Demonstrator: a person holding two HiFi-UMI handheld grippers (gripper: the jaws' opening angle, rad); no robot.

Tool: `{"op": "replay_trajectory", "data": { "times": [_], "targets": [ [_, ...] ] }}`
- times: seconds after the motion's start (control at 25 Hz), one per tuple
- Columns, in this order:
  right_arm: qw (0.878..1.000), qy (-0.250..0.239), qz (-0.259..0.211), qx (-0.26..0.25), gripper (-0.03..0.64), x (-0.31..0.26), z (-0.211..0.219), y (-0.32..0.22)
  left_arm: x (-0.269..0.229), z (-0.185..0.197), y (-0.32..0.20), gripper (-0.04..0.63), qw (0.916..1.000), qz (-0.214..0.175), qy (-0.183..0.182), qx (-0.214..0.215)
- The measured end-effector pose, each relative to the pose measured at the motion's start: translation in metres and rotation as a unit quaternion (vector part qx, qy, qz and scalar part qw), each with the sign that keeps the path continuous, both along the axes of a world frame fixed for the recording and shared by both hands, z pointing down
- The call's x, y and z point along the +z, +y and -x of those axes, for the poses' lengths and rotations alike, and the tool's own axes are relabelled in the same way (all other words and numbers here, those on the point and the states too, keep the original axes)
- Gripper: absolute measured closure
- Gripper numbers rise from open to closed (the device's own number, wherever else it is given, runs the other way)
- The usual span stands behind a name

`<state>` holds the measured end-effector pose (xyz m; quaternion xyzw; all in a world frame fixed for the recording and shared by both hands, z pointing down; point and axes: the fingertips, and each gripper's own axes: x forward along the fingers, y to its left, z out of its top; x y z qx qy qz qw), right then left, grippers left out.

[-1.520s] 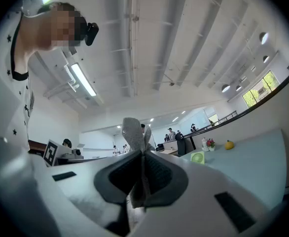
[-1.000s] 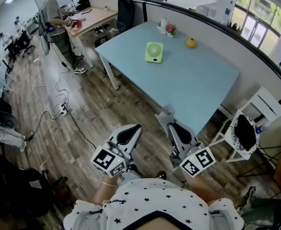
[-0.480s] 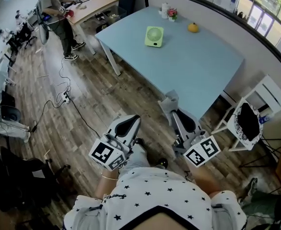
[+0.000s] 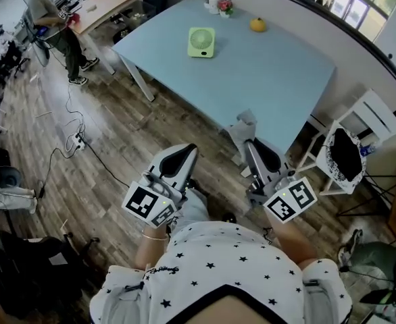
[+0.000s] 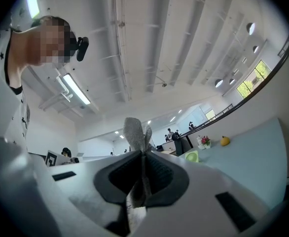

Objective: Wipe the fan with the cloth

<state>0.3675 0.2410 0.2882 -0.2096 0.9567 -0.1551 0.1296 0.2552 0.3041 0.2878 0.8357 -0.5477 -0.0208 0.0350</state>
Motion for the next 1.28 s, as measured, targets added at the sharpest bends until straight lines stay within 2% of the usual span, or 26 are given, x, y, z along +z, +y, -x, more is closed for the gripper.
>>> {"op": "replay_trajectory", "data": {
  "times": [0.12, 0.4, 0.96, 1.28],
  "targets": [
    [1.000, -0.003, -0.013, 0.012, 0.597, -0.008, 0.018, -0.022, -0.002, 0.026, -0.017, 0.563, 1.0000, -0.007, -0.003, -0.002],
    [0.999, 0.029, 0.001, 0.018, 0.597, 0.001, 0.082, -0.056, 0.018, 0.099, -0.049, 0.563, 0.9994, 0.020, 0.020, -0.018],
    [0.998, 0.053, 0.020, 0.010, 0.597, 0.012, 0.187, -0.095, 0.027, 0.203, -0.083, 0.563, 0.9984, 0.031, 0.037, -0.028],
    [0.997, 0.063, 0.025, 0.027, 0.597, 0.017, 0.218, -0.108, 0.027, 0.248, -0.092, 0.563, 0.9983, 0.032, 0.041, -0.025]
  ]
}}
